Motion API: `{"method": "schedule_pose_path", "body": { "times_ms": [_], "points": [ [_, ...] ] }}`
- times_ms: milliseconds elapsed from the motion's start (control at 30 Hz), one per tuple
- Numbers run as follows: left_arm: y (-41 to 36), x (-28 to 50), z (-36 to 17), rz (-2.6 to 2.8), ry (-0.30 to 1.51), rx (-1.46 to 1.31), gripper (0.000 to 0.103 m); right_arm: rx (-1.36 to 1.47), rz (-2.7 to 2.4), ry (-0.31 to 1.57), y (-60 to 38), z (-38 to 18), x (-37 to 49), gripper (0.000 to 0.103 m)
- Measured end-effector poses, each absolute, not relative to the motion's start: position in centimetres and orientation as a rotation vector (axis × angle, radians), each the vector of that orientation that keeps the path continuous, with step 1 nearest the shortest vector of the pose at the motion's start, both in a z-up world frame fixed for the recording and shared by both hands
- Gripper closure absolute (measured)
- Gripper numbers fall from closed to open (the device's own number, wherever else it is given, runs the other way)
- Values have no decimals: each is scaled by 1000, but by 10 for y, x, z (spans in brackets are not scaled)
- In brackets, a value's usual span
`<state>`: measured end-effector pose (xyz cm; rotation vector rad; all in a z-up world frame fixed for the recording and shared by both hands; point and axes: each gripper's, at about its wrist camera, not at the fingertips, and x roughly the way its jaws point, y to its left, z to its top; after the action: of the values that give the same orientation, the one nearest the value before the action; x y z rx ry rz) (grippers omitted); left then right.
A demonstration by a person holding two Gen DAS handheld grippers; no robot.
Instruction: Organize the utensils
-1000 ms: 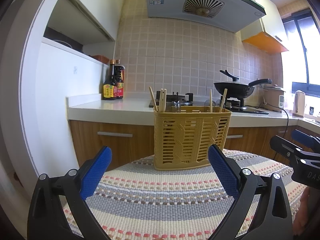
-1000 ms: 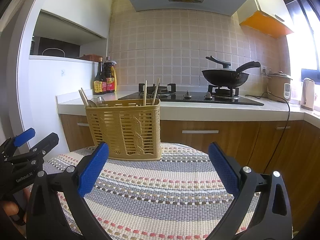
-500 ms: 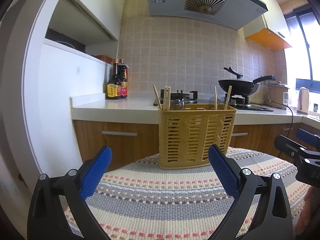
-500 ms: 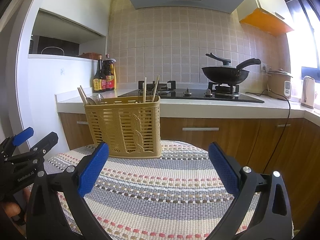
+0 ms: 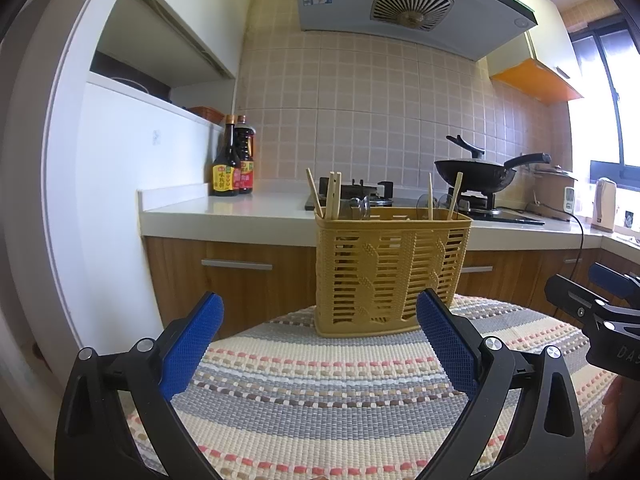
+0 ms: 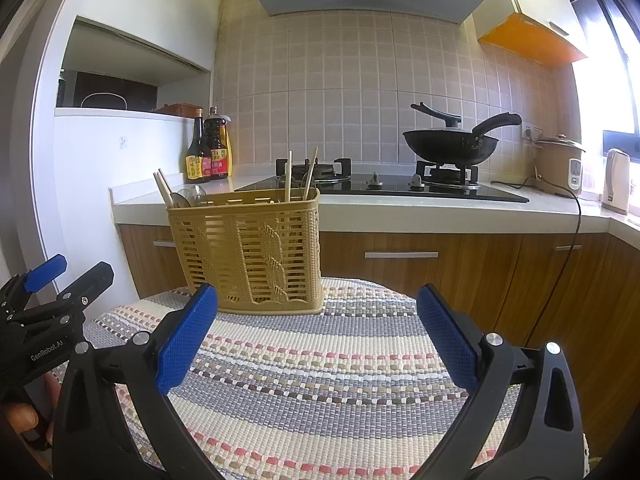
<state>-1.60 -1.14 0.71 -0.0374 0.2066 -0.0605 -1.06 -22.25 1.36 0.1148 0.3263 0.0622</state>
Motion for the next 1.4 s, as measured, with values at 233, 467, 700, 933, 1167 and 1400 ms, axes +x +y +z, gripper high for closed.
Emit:
{"method": "schedule_pose_path", "body": {
  "times_ms": [233,467,700,933,1167,1400],
  "points": [
    [-13,-16,6,-56,209,-35,9,111,65,327,-221,13,-10,8],
    [-15,-16,5,-35,212,-22,9,106,69,329,-220,13,-10,8],
    [-15,-16,5,-35,214,-22,9,106,70,329,-219,12,-10,8],
    [-15,-16,5,-36,216,-21,9,105,70,329,-219,12,-10,8],
    [-15,-16,5,-37,216,-20,9,104,70,330,-219,13,-10,8],
    [-16,-16,5,-34,213,-17,9,103,75,332,-218,12,-10,8]
  ]
}}
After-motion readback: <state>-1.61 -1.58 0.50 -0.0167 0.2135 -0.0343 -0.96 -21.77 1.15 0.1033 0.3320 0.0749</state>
